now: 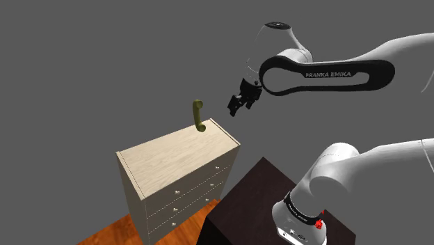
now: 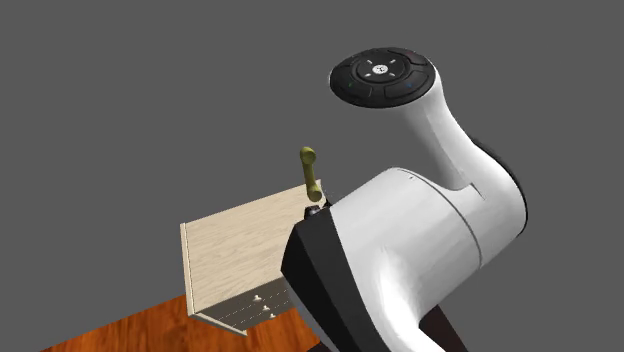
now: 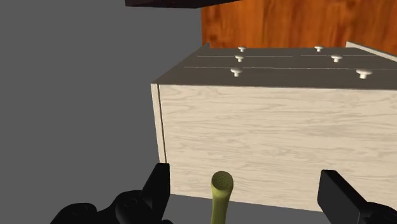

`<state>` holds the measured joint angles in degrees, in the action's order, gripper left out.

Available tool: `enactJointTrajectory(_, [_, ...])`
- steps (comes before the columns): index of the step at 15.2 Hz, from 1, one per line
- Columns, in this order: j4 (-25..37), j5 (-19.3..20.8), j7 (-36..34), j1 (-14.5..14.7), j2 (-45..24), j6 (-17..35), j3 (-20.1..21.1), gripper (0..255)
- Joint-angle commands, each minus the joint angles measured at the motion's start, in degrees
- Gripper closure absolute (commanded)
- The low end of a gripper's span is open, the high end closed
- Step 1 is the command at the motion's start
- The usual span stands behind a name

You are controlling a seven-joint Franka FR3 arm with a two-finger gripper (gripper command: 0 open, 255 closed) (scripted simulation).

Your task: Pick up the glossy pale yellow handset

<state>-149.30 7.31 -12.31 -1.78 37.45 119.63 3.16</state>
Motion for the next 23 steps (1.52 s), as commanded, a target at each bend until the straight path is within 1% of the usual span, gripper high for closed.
enactJointTrajectory(1, [-1.31, 0.85, -0.87, -0.68, -3.06, 6.38, -0.04, 0])
enactJointTrajectory(7, [-2.16, 4.76, -4.31, -3.79, -15.07, 24.41, 0.24, 0])
enactJointTrajectory(10, [-0.85, 8.04, -7.17, -6.03, -22.14, 32.71, 0.88, 0])
enactJointTrajectory(12, [0.70, 11.24, -9.91, -7.84, -27.06, 37.74, 1.52, 0])
enactJointTrajectory(14, [2.82, 15.70, -13.71, -9.81, -32.08, 42.22, 2.17, 0])
enactJointTrajectory(15, [4.11, 18.53, -16.12, -10.74, -34.60, 44.21, 2.38, 0])
enactJointTrajectory(17, [7.21, 25.32, -21.92, -11.88, -39.64, 47.62, 2.02, 0])
enactJointTrajectory(18, [9.00, 29.05, -25.18, -11.88, -42.15, 49.07, 1.27, 0])
enactJointTrajectory(20, [12.98, 36.25, -31.70, -10.80, -47.06, 51.63, -1.19, 0])
enactJointTrajectory(23, [19.58, 44.79, -40.32, -7.23, -54.19, 55.15, -6.47, 0])
